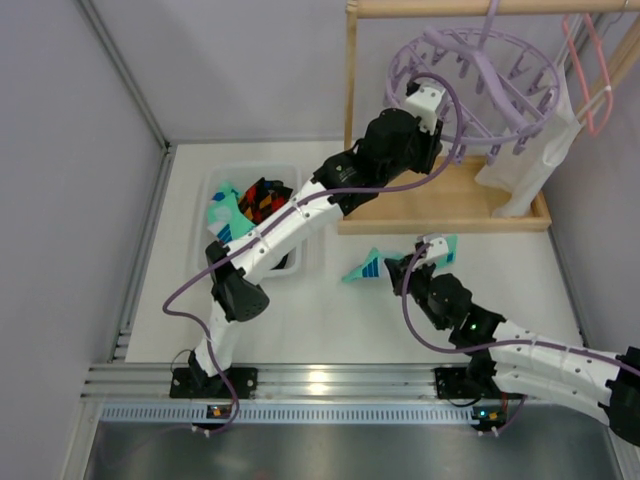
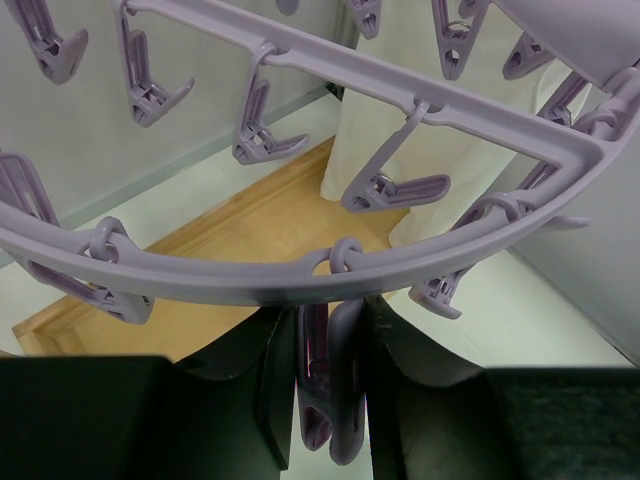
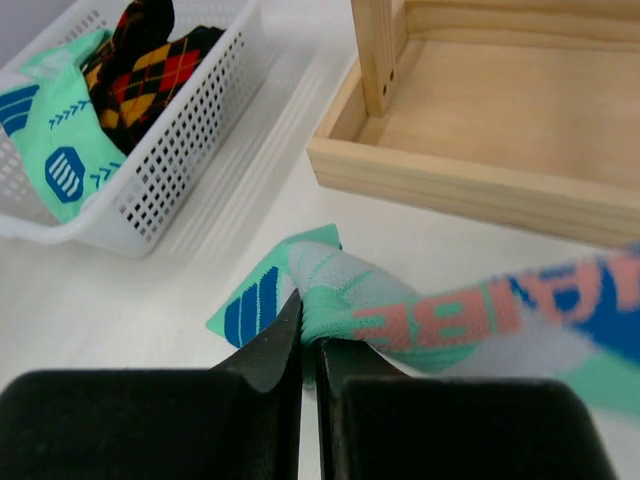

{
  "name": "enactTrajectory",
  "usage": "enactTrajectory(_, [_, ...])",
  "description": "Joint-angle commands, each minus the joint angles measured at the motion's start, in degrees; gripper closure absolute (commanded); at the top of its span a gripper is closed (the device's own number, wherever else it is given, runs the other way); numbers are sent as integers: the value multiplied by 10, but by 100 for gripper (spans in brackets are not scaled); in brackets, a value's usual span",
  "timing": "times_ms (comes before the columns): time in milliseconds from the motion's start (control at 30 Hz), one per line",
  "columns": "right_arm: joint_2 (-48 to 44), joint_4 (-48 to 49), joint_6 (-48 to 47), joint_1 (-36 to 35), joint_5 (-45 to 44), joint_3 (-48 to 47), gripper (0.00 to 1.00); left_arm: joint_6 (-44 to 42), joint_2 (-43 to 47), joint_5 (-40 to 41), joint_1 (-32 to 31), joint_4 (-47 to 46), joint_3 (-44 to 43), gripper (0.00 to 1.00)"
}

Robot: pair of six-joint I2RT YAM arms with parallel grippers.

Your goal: Remove the socks clipped to the hanger

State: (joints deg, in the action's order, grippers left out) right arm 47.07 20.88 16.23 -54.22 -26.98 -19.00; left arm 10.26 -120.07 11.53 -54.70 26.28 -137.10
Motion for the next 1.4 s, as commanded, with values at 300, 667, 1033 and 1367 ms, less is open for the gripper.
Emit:
enactTrajectory(300, [-112,-86,32,-5,-25,22,100,33,132,84,-1,-33,186,8])
enactTrajectory(667, [-29,-84,4,39,72,-61,100,136,457,288,10,14,597,2])
enactTrajectory(1033, [210,-108,-92,39,240,-314,100,162,605,278,245,222,627,2])
enactTrajectory(1367, [541,-322,-242,3,265,-756,100,136,749,341,258,237,710,2])
